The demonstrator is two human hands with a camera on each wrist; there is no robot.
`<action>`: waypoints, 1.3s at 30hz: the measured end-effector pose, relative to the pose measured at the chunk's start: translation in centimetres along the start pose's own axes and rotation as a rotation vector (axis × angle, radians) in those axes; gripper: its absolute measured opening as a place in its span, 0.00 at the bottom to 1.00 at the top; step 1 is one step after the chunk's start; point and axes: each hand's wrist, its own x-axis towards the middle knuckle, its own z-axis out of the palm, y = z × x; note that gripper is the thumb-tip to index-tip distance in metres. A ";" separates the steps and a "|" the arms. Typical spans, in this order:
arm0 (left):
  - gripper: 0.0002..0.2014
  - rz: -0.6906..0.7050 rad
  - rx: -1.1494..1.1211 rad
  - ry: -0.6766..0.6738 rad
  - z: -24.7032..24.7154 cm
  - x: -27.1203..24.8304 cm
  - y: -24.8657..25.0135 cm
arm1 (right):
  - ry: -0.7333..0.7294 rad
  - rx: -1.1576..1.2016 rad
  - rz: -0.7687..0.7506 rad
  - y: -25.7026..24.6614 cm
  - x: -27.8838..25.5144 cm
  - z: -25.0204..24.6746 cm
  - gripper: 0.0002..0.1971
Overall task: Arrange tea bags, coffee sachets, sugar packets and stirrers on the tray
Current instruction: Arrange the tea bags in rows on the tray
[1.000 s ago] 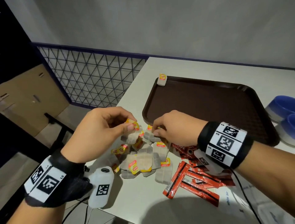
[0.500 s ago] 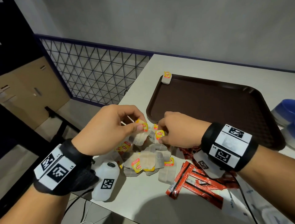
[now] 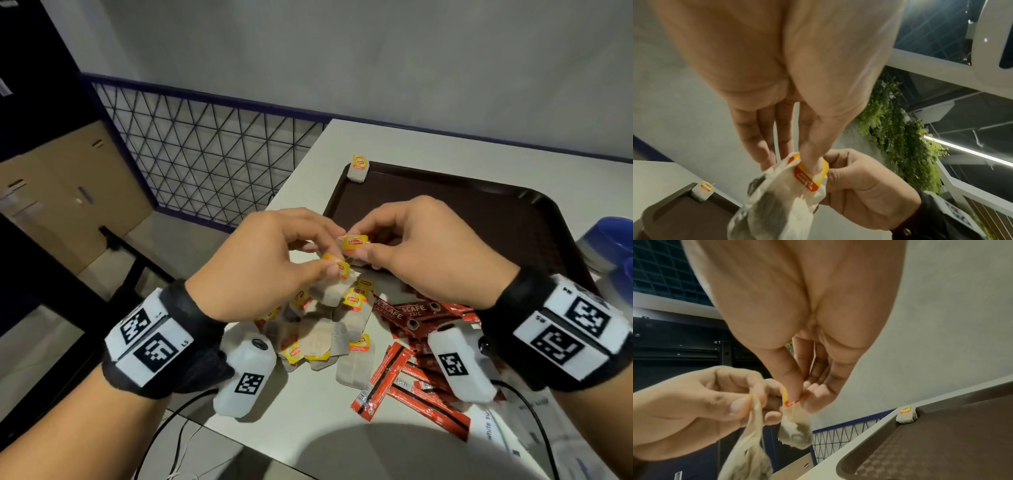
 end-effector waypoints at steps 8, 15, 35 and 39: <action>0.04 -0.009 0.157 -0.001 1.1 1.9 0.6 | 0.093 0.189 0.012 0.7 -1.2 0.8 0.13; 0.04 -0.077 0.175 0.059 -0.2 1.6 0.4 | -0.060 -0.041 0.134 2.2 -0.7 1.2 0.05; 0.08 -0.096 0.084 -0.160 -0.3 0.6 1.4 | -0.109 0.014 0.160 2.7 -1.8 1.6 0.07; 0.08 0.003 0.084 -0.121 0.5 1.3 1.7 | -0.023 0.084 0.105 2.3 -1.8 -0.3 0.06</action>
